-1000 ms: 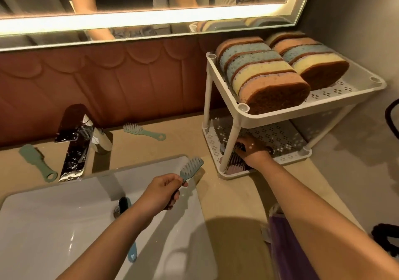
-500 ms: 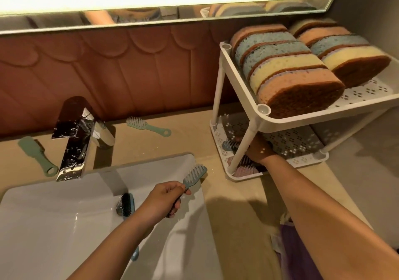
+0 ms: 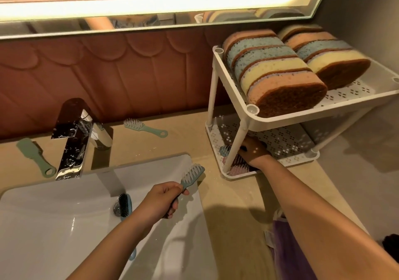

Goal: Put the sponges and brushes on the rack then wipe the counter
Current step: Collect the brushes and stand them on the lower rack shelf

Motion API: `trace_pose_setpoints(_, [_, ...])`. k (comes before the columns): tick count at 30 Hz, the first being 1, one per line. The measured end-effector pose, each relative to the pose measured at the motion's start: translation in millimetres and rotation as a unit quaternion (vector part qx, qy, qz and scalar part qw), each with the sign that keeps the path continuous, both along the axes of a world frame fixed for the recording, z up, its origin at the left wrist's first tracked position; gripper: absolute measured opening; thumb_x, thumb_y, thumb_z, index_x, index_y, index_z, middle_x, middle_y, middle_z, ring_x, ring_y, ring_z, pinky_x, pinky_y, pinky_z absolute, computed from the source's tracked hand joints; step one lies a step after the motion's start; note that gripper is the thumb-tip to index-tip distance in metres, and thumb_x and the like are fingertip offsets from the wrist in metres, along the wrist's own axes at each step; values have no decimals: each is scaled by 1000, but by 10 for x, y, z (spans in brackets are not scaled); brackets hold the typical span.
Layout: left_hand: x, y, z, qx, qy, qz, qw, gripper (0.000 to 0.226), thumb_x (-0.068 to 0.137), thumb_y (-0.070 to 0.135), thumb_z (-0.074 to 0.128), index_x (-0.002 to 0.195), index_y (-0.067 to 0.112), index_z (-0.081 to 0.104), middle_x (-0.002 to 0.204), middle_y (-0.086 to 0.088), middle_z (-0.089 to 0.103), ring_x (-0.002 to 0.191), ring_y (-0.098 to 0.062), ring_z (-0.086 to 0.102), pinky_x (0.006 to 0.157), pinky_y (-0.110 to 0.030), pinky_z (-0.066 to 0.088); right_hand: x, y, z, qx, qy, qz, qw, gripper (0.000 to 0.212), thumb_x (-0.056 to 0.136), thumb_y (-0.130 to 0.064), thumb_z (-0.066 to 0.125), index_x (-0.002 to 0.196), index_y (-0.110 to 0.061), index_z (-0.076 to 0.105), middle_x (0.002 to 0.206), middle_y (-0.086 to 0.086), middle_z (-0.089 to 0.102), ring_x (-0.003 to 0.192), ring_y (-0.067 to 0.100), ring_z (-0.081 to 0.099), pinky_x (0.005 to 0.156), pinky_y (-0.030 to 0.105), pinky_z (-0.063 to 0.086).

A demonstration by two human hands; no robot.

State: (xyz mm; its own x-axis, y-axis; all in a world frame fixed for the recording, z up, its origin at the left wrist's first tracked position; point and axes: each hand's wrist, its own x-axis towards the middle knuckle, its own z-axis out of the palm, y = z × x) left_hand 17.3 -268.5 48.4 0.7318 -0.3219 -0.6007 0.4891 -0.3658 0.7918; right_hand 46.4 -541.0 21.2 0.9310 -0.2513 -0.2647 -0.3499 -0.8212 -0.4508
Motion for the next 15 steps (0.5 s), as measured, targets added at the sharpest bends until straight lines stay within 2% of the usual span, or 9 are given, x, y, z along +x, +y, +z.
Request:
trace_pose_setpoints(3, [-21,-14,52,0,-4,-5,1000,28,98,14,42,88,4,66,45,0,43,37,-11,34,43,-19,31,-28,-37,-69,18,-30,-10,999,30,94,-19,52,123,-16,61,132,11,55,122,30,49,97,29,38])
trace_pose_setpoints(6, [-31,-41,104,-3,-7,-10,1000,29,98,14,41,85,6,66,45,0,45,38,-11,35,44,-20,32,-159,9,-53,97,-108,-57,988,26,91,-9,55,115,-10,65,119,12,64,111,27,58,88,24,40])
trace_pose_setpoints(9, [-32,-85,176,0,-12,-15,1000,34,99,14,38,80,8,66,44,0,47,38,-12,38,44,-19,33,-439,173,89,199,-154,-156,955,24,91,-6,54,112,-9,65,109,9,66,102,21,60,86,24,46])
trace_pose_setpoints(12, [-46,-127,230,-4,-23,-31,999,35,99,14,37,79,8,65,46,0,48,39,-12,40,44,-20,35,-768,421,288,312,-151,-198,917,20,93,-9,52,110,-11,63,95,1,63,84,9,58,70,8,46])
trace_pose_setpoints(13, [-68,-145,248,-9,-28,-37,999,34,99,14,37,80,8,65,47,1,49,39,-11,40,44,-19,35,-876,507,337,351,-151,-203,901,19,93,-10,52,109,-14,62,94,0,64,83,8,59,69,9,47])
trace_pose_setpoints(15, [-126,-188,264,-20,-43,-47,998,31,99,15,39,82,7,64,47,4,50,39,-9,40,44,-19,34,-1058,668,408,428,-136,-221,866,19,93,-13,52,109,-17,63,93,3,66,84,14,60,75,24,50])
